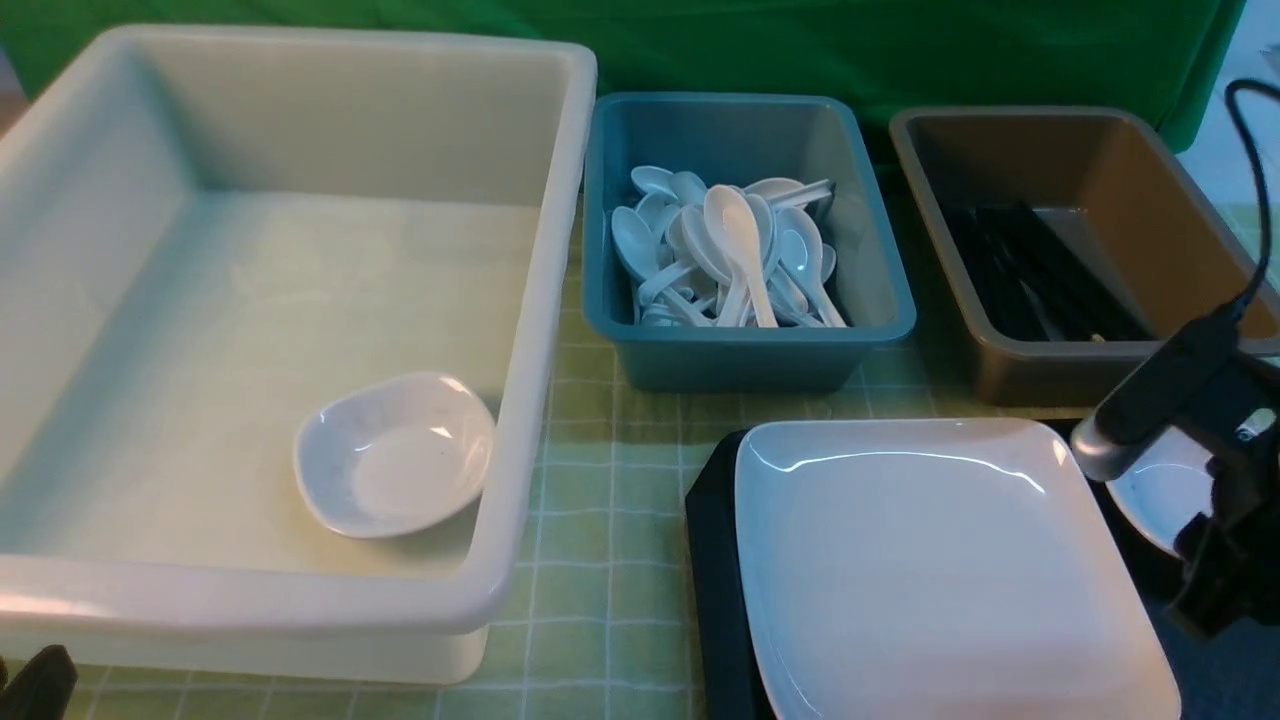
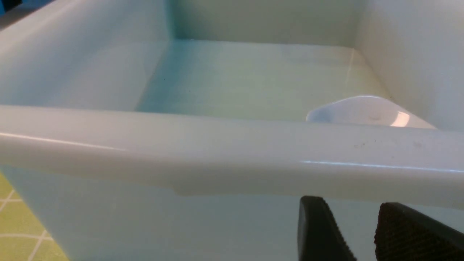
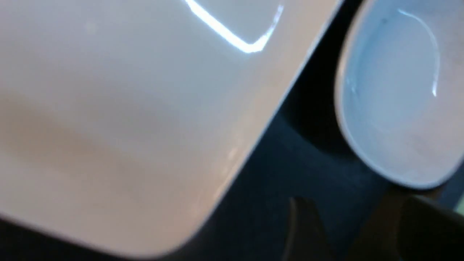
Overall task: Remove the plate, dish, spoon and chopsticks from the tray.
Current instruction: Use the right arm to grab a small plate from the dinner plate
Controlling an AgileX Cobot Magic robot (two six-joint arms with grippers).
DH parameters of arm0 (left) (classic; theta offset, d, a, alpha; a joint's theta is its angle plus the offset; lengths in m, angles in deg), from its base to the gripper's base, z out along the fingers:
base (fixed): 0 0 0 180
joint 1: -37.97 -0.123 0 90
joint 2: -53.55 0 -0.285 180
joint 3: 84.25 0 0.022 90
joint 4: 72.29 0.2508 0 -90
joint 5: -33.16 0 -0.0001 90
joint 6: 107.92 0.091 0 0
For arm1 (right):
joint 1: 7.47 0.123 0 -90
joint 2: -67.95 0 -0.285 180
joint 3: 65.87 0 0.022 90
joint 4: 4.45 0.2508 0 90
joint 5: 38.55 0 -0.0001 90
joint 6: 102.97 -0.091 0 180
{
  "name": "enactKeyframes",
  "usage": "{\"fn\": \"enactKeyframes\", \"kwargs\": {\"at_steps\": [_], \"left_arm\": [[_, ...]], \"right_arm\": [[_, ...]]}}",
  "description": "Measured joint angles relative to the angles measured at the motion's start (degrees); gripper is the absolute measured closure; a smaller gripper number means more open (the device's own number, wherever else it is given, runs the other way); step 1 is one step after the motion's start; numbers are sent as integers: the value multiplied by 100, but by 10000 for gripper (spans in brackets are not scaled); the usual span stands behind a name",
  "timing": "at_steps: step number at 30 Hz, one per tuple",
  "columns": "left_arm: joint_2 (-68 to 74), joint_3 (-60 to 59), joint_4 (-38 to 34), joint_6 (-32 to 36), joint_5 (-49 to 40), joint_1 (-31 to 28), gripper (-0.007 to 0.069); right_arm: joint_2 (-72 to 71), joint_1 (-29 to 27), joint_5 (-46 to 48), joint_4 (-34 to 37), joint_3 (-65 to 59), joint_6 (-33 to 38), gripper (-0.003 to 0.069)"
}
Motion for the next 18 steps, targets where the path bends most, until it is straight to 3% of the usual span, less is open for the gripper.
{"fn": "enactKeyframes", "kwargs": {"at_steps": [6,18], "left_arm": [[0,0,0,0,0,0,401],[0,0,0,0,0,0,401]], "right_arm": [[868,-21,-221,-845,136,-6,242],[1819,-32,-342,-1895,136,-16,288]]}}
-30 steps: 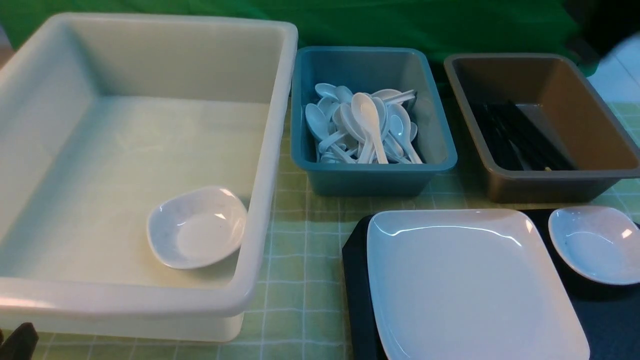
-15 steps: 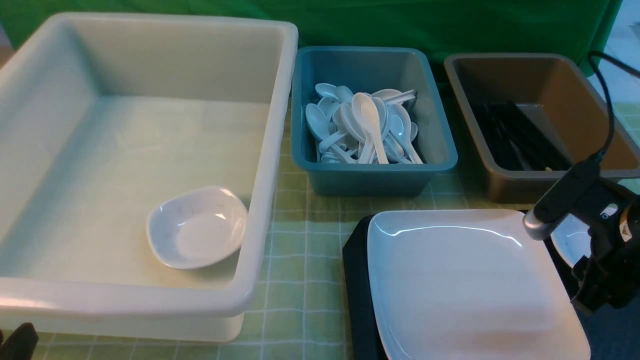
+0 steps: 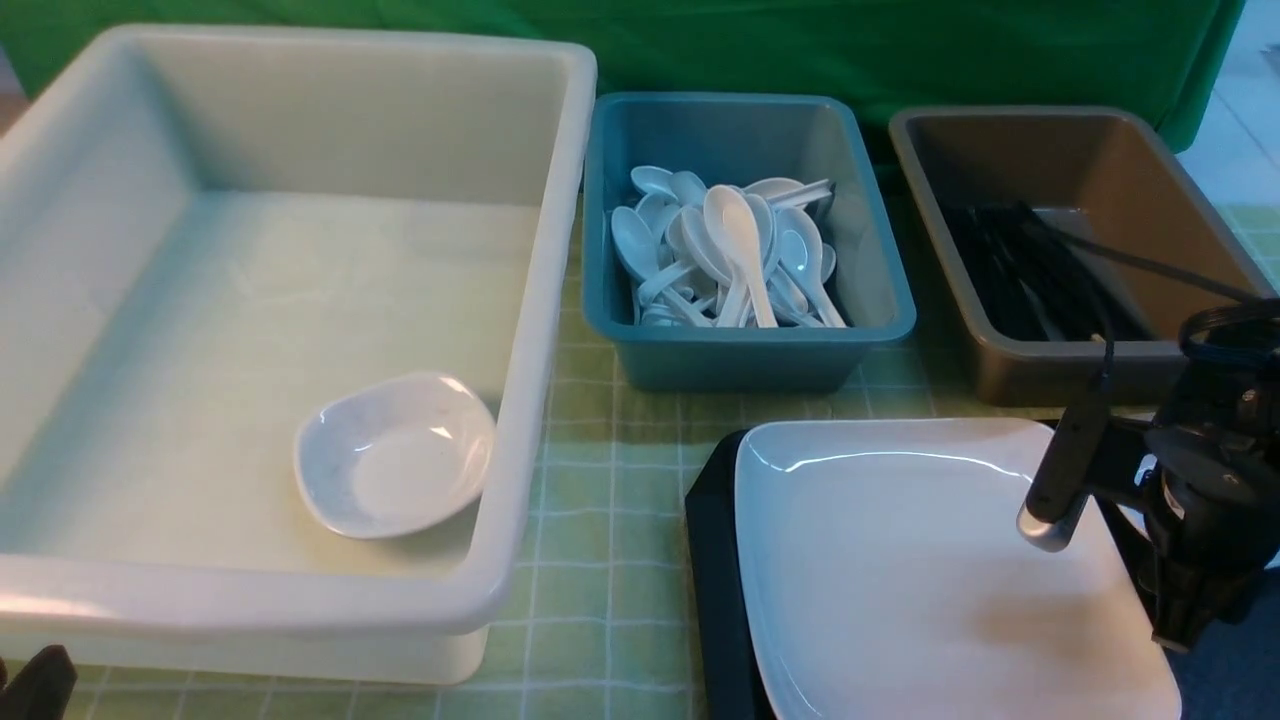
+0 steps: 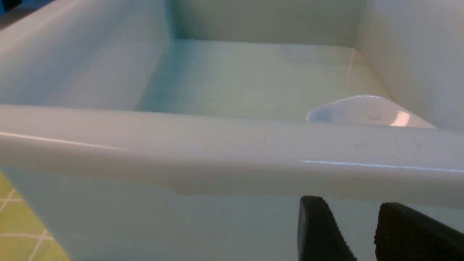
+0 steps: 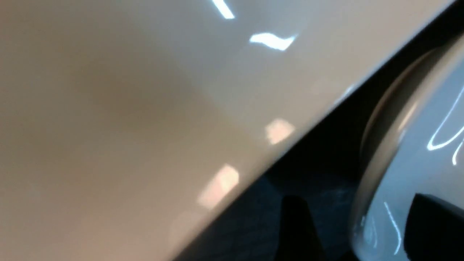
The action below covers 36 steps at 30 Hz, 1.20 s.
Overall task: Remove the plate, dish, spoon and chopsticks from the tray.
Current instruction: Use the right arm to grab a small plate from the dinner plate, then use the right arm to put the small plate into the large storage box on the left
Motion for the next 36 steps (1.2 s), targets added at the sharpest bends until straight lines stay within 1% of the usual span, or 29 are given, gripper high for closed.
{"fn": "enactKeyframes", "kwargs": {"at_steps": [3,5,8,9,10,13,17,20,23,24,25,26,27,28,30,32,33,35,36], "left_arm": [[0,0,0,0,0,0,401],[0,0,0,0,0,0,401],[0,0,0,0,0,0,401],[0,0,0,0,0,0,401],[0,0,0,0,0,0,401],[0,0,0,0,0,0,401],[0,0,0,0,0,0,401],[0,0,0,0,0,0,401],[0,0,0,0,0,0,401],[0,0,0,0,0,0,401],[0,0,0,0,0,0,401],[0,0,0,0,0,0,401],[0,0,0,0,5,0,401],[0,0,0,0,5,0,401],[0,0,0,0,5,0,401],[0,0,0,0,5,0,401],[0,0,0,0,5,0,401],[0,0,0,0,5,0,401],[0,0,0,0,5,0,401]], "right_arm": [[195,0,-42,-149,0,5,333],[264,0,-30,-214,0,11,401],[271,0,35,-356,6,23,545],[265,0,35,-382,6,38,559],[201,14,130,-431,74,24,598],[-18,50,460,-393,168,-64,624],[-547,247,1242,64,327,-147,629],[-1209,562,1861,537,620,-147,629],[-1672,881,2138,861,956,-141,629],[-1967,1186,2196,1128,1313,-141,629],[-2028,1274,2183,1199,1416,-141,629],[-2147,1512,2110,1385,1698,-141,629],[-2209,1776,1979,1523,1999,-133,629],[-2233,2174,1711,1778,2418,-64,629],[-2102,2701,1341,1983,2917,68,629],[-1917,3092,1128,2060,3287,138,629],[-1560,3433,1004,2124,3652,277,629],[-1043,3773,903,2156,4108,560,629],[-653,3944,838,2177,4415,883,629]]}}
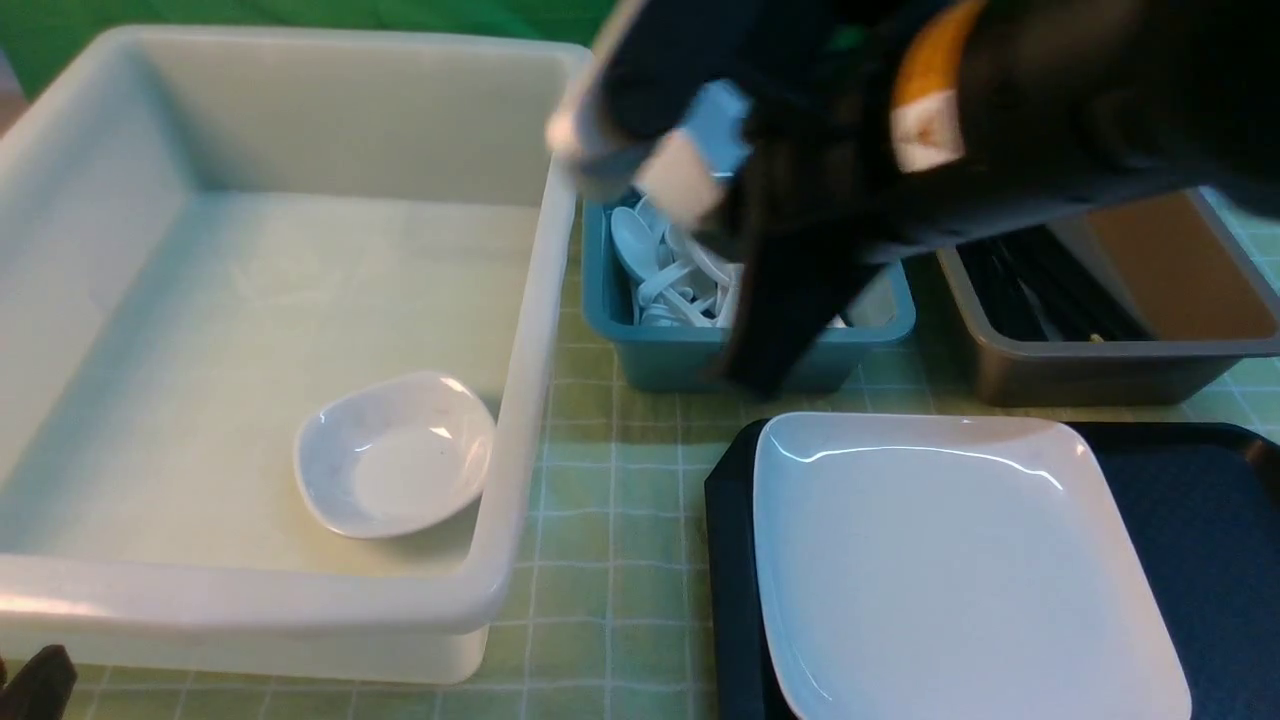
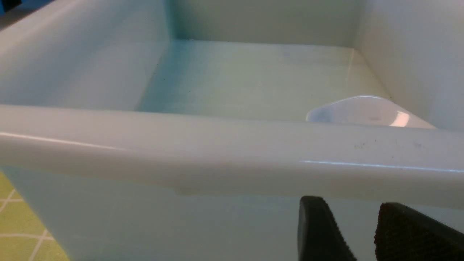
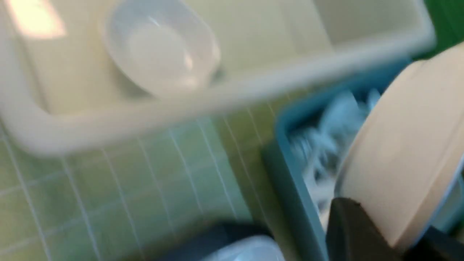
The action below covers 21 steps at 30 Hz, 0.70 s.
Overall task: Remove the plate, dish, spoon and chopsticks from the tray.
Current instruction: Use the right arm to put the small plate into the large storage box on the left
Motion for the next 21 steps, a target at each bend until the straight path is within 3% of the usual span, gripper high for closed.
{"fn": "enactKeyframes", "kwargs": {"at_steps": [10,21], "left_arm": [[0,0,0,0,0,0,401],[0,0,0,0,0,0,401]], "right_arm": [[2849,353,-111,35,2241,1604,629],[3832,355,-108,35,2739,1821,629]]}}
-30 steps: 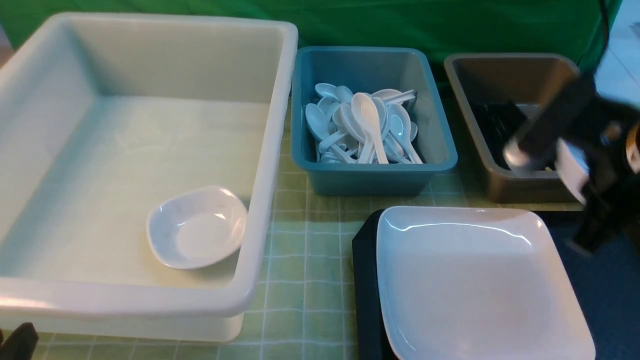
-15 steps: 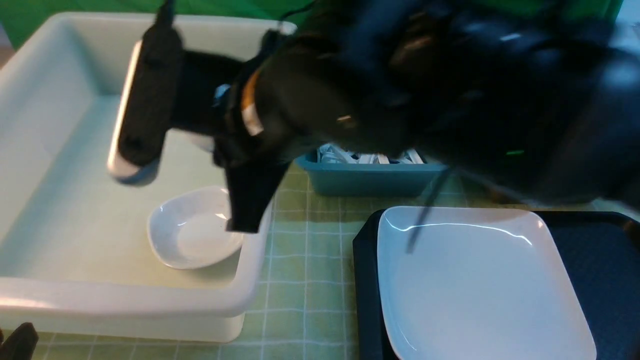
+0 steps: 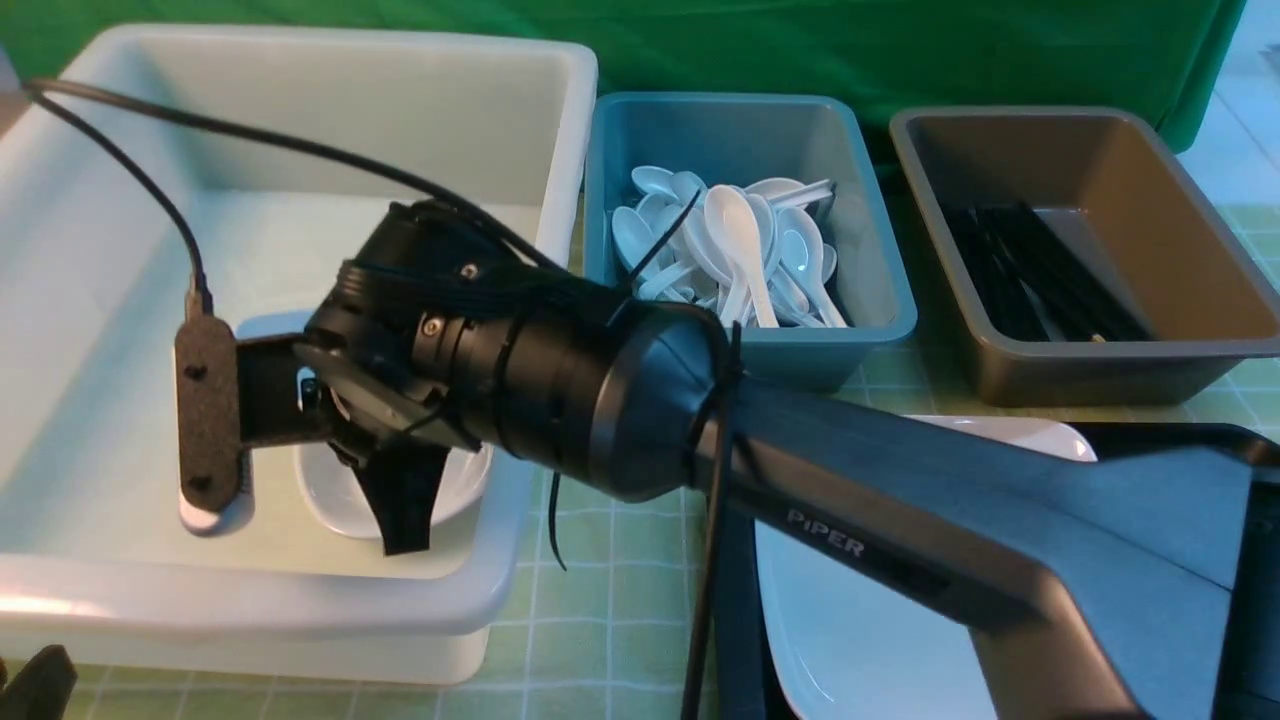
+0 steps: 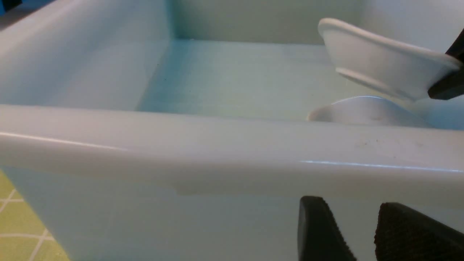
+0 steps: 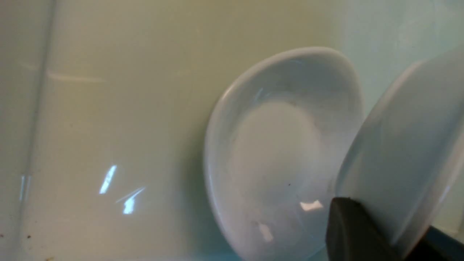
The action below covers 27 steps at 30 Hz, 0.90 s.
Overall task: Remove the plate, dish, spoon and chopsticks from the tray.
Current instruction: Use the right arm to put the small plate into the large storage box on the left
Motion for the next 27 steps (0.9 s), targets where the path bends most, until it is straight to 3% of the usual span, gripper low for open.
{"fn": "enactKeyframes", "kwargs": {"at_steps": [11,20,27], "left_arm": [[0,0,0,0,0,0,401],[0,0,0,0,0,0,401],[0,0,0,0,0,0,401]], "right_arm": [[262,0,76,-4,14,7,609],[310,0,120,-10,36,-27,400],[20,150,570,-281,36,-33,371]]}}
